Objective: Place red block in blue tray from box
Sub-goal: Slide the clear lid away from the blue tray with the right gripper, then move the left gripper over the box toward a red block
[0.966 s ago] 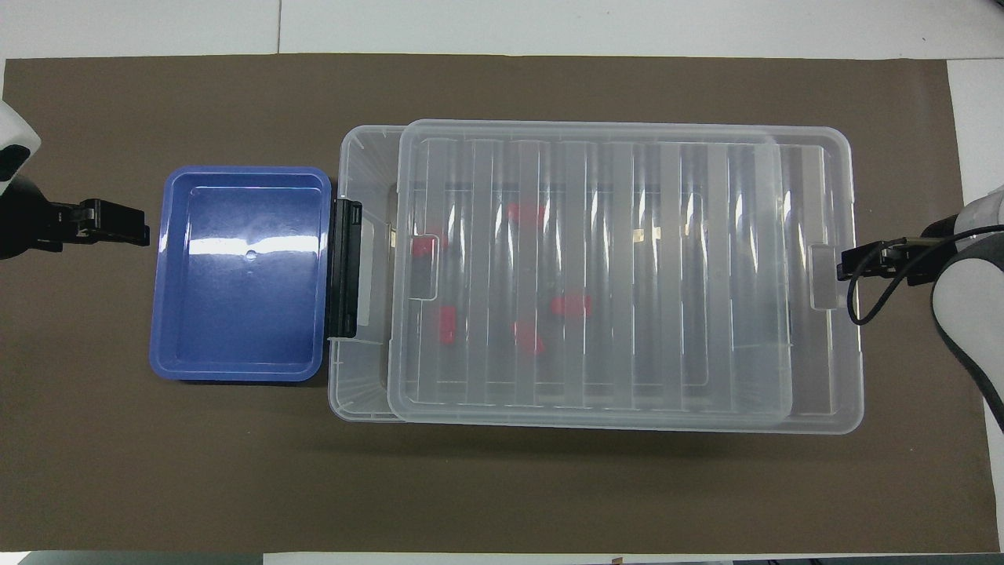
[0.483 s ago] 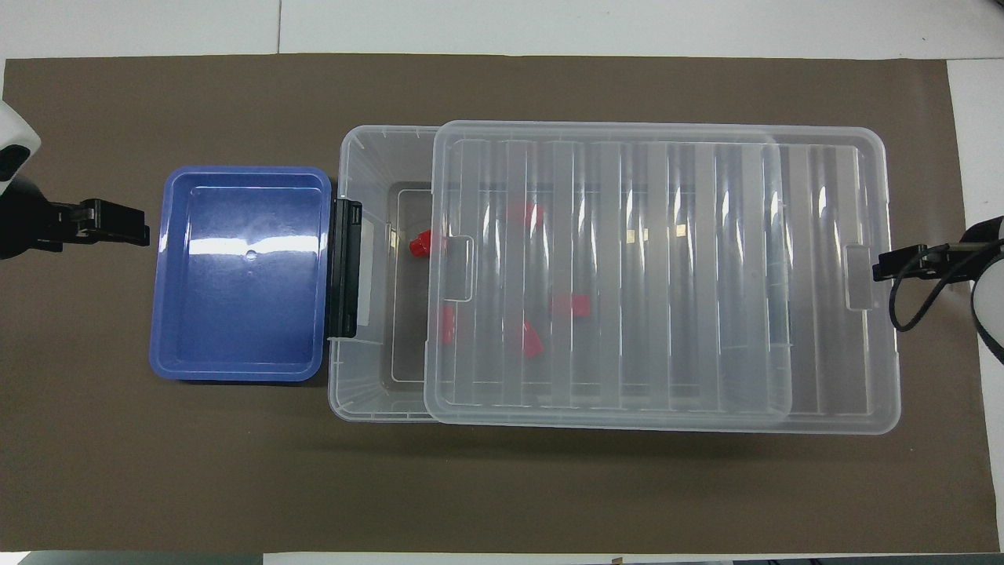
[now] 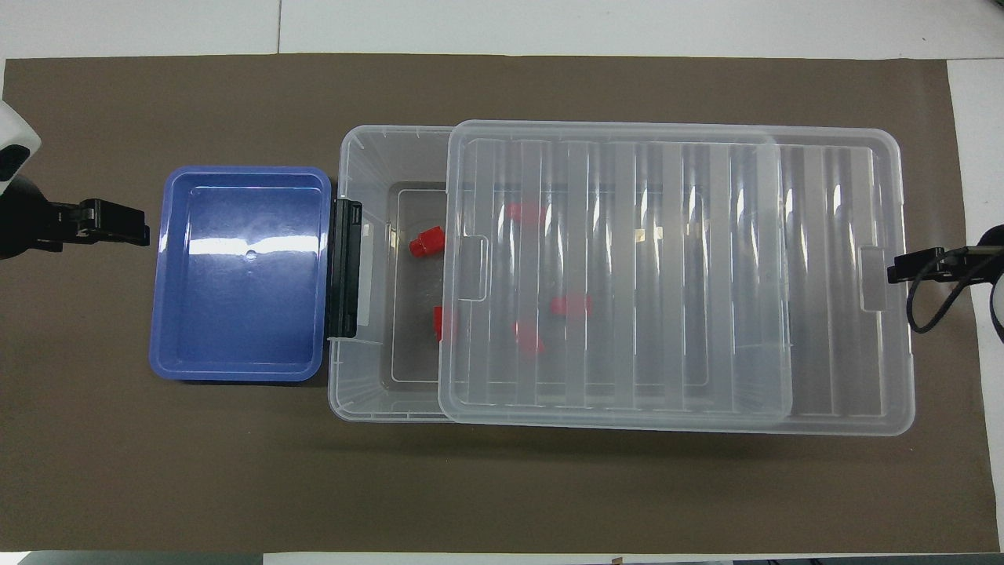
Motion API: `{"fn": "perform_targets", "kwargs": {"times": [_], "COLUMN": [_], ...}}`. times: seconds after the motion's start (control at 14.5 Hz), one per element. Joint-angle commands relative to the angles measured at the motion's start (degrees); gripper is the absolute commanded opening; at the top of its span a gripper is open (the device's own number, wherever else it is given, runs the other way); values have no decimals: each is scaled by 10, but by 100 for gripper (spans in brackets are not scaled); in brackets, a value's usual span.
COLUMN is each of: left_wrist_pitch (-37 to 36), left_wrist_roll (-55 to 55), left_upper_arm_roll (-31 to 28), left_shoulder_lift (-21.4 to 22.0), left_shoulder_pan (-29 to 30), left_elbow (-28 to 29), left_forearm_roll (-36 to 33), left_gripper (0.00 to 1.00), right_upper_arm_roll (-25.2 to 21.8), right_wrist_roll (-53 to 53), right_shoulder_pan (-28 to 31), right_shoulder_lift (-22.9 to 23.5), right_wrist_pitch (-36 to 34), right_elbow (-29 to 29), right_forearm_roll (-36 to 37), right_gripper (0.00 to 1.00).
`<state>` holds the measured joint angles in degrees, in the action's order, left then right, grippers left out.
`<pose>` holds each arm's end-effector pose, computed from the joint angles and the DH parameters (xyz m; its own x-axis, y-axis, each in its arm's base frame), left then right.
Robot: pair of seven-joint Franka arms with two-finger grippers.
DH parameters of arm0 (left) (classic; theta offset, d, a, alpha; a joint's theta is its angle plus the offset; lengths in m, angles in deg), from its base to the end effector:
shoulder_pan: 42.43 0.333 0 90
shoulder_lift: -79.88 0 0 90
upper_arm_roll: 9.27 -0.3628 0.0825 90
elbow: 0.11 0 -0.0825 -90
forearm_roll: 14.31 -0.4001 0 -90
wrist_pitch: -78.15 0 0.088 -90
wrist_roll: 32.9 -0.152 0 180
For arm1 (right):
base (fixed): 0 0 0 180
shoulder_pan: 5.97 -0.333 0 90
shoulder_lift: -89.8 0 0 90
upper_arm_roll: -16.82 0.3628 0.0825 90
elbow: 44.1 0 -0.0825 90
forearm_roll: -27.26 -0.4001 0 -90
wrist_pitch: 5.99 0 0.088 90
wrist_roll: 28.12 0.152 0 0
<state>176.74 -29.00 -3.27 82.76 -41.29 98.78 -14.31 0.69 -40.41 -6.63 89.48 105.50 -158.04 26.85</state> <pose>0.5634 -0.0492 0.5916 0.9988 -0.0168 0.0450 -0.0167 -0.9999 -0.0022 0.5422 -0.1494 0.4563 0.9977 -0.0579 -0.0348 -0.0585 -0.9982 -0.0159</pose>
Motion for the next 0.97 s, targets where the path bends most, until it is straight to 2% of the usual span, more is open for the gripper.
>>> {"fn": "perform_targets", "kwargs": {"times": [0.0,0.55,0.9], "left_wrist_pitch": [-6,-1,21], "left_wrist_roll": [-5,0,110], "left_upper_arm_roll": [4,10,10], "left_shoulder_lift": [5,5,-5], "left_shoulder_pan": [-2,-25,-103], "left_elbow": [1,1,2], "left_forearm_roll": [-4,-3,-3], "left_gripper": [100,100,100], "right_upper_arm_roll": [-10,-28,-39], "right_wrist_roll": [-19,-52,-76], "right_shoulder_pan": [4,5,5], "right_shoulder_lift": [-7,-7,-5], "right_wrist_pitch": [9,11,26], "right_elbow": [-7,-7,-8], "right_forearm_roll": [10,17,22], "right_gripper": [100,100,100]}}
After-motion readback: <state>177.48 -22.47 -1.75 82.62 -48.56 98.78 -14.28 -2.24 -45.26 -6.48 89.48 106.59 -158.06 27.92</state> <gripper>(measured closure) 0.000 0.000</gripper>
